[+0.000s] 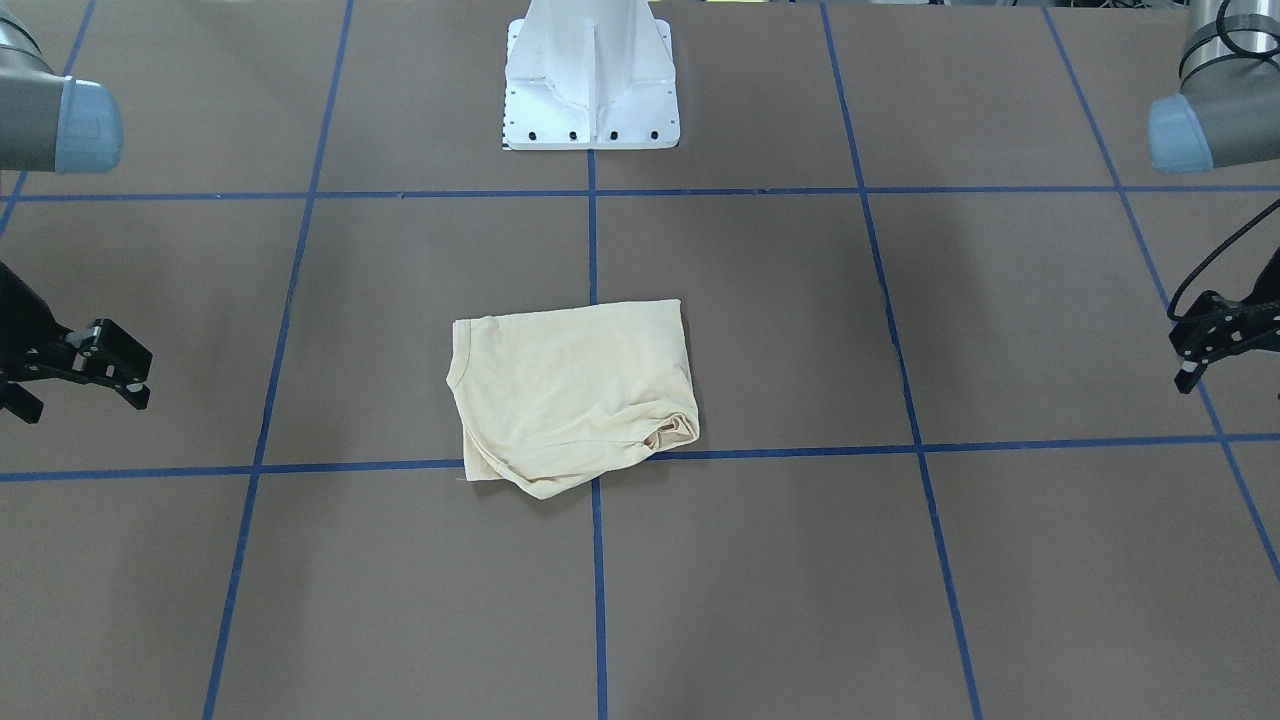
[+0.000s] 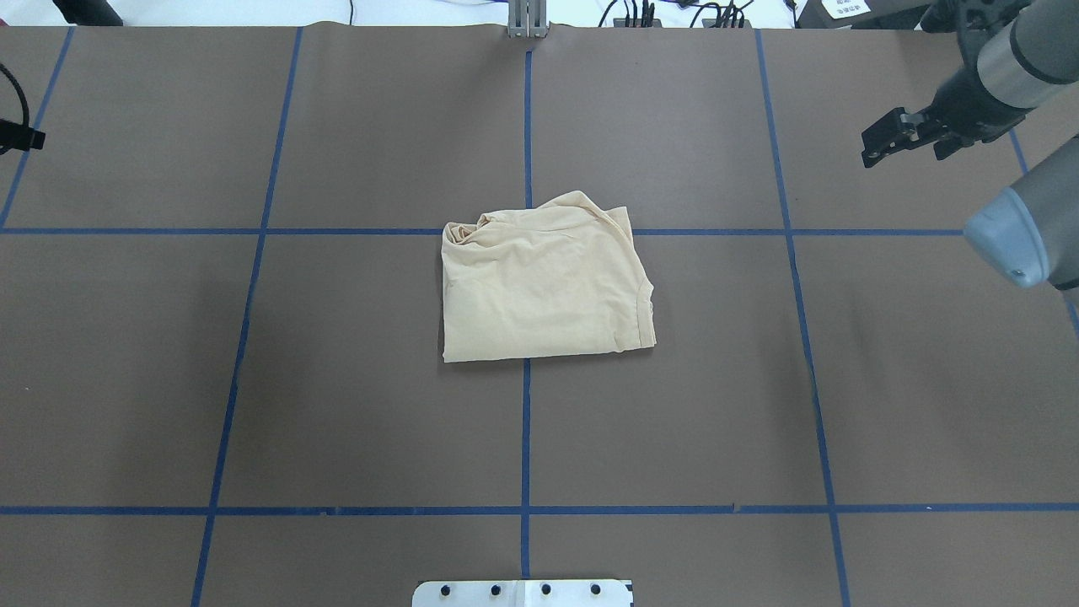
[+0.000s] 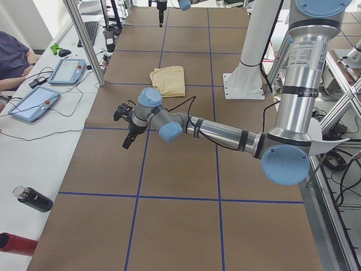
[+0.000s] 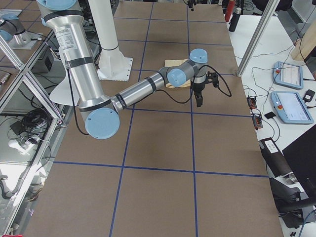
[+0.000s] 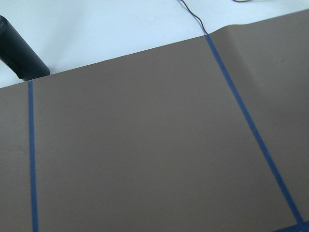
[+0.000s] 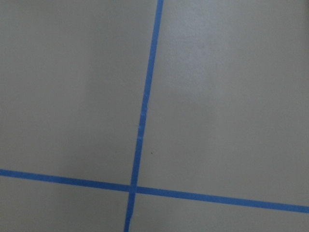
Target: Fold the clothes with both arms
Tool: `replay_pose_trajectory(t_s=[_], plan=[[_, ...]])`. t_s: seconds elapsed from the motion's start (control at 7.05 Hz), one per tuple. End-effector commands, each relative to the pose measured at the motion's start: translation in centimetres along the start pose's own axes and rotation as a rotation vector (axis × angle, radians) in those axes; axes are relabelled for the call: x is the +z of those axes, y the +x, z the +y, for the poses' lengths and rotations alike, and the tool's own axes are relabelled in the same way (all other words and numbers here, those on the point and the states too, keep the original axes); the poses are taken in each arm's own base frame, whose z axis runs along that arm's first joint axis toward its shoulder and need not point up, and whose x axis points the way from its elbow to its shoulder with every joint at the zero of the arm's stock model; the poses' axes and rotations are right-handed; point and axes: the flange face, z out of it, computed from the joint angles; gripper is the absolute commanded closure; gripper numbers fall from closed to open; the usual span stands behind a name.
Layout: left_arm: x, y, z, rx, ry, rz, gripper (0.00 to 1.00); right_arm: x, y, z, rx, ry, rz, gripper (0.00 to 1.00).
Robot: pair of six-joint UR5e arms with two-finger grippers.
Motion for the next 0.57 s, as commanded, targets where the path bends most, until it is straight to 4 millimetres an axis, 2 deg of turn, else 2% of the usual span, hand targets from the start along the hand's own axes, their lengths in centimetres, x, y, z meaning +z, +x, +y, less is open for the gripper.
replay_pose_trajectory(t_s=[0.0, 0.14, 0.28, 0.43], plan=[[1.4, -3.6, 4.8, -0.026, -0.071, -0.036, 0.01, 0.8, 3.3, 1.9, 0.009, -0.018, 0.010, 0.00], [1.5, -4.1, 5.8, -0.013, -0.087, -0.039, 0.01, 2.6, 5.8, 3.2, 0.028, -0.063, 0.043, 0.00], [1.3, -5.2, 6.1, 0.108, -0.119, -0.051, 0.01, 4.4, 10.3, 3.4, -0.048, -0.107, 0.076, 0.00], [0.0, -8.1, 5.6, 0.191, -0.173, -0.087, 0.01, 3.5, 15.4, 3.8, -0.048, -0.151, 0.096, 0.00]])
